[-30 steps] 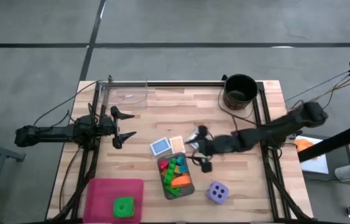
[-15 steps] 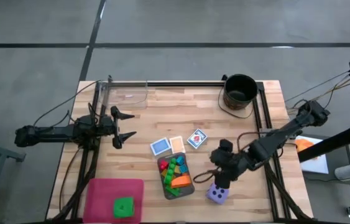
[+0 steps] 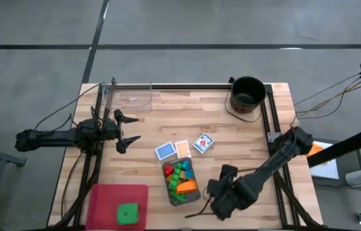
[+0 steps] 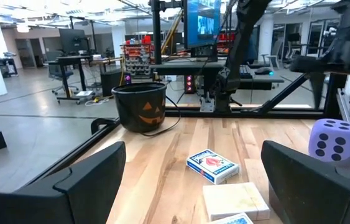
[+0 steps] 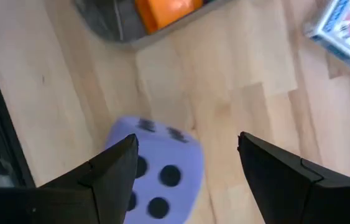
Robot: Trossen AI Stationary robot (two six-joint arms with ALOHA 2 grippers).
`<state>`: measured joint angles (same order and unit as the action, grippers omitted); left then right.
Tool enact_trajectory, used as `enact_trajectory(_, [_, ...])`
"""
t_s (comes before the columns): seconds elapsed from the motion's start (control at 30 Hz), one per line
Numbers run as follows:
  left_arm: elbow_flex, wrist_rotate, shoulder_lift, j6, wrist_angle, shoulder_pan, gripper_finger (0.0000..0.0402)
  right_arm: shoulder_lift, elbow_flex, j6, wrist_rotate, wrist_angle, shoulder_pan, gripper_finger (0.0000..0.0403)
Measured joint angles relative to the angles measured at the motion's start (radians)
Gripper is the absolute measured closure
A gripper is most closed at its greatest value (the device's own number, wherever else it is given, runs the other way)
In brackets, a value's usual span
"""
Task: Pick & Place Toys
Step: Put the blue die into the pink bin
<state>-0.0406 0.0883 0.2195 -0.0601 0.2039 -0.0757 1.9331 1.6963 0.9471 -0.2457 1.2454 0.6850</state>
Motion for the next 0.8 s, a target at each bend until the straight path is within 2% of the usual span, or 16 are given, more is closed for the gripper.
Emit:
enact_trajectory(0.17, [0.000,0.002,0.000,-0.022,0.001,0.000,0.0025,0.121,0.178,0.027,0.031,0.112,0.025,0.0126])
enact_trajectory(0.33, [0.000,0.002,0.000,-0.047,0.021,0.000,0.0025,0.191,0.294,0.085,0.031,0.191,0.060,0.0126])
enact_trajectory(0.57, [0.000,0.002,0.000,-0.053,0.039,0.000,0.0025,0.227,0.313,0.205,0.036,0.217,0.106,0.0126])
enact_trajectory(0.8, [0.000,0.001,0.000,-0.064,0.039,0.000,0.0025,0.281,0.312,0.204,0.030,0.247,0.118,0.0126])
